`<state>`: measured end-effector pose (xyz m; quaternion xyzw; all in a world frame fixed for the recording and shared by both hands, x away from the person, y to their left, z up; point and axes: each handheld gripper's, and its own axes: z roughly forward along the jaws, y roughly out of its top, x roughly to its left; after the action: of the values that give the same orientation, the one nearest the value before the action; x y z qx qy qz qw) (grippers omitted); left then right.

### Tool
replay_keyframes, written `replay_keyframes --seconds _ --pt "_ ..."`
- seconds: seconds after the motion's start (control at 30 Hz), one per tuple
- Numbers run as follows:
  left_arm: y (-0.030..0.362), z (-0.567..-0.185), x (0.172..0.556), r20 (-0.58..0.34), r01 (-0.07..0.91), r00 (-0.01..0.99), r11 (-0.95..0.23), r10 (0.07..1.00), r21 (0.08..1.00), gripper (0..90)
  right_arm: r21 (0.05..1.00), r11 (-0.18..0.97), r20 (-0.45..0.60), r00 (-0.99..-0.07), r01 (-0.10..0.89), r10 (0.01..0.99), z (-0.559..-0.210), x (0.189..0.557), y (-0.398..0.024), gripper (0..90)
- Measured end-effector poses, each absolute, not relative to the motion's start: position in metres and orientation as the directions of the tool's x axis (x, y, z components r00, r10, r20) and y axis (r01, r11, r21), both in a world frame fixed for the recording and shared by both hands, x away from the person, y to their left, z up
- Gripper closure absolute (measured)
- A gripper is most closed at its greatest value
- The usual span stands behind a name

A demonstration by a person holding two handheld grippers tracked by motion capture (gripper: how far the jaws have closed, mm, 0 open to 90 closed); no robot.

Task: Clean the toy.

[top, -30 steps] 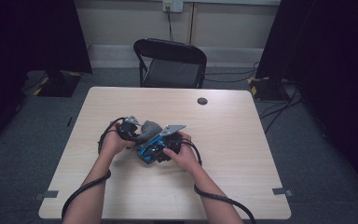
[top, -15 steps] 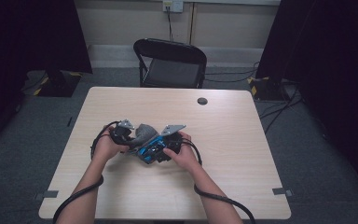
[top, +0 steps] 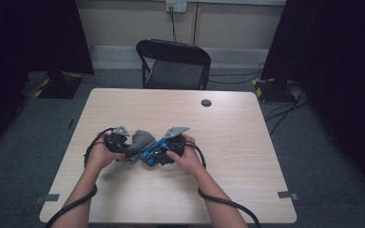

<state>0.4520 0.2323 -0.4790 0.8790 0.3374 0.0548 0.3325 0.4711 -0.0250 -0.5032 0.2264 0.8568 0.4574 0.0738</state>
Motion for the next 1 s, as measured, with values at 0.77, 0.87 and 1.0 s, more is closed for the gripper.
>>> replay_keyframes --seconds 0.77,0.87,1.0 --pt "0.243 -0.481 0.428 -0.142 0.566 0.746 -0.508 0.650 0.649 70.5 0.818 0.480 0.078 -0.887 0.319 0.456 -0.503 0.471 -0.025 0.0" --pt "0.245 -0.481 0.425 -0.134 0.561 0.749 -0.514 0.649 0.649 70.5 0.817 0.479 0.079 -0.886 0.319 0.456 -0.503 0.471 -0.025 0.0" --pt "0.248 -0.481 0.423 -0.133 0.563 0.747 -0.514 0.651 0.647 70.5 0.818 0.479 0.079 -0.886 0.320 0.456 -0.503 0.471 -0.025 0.0"
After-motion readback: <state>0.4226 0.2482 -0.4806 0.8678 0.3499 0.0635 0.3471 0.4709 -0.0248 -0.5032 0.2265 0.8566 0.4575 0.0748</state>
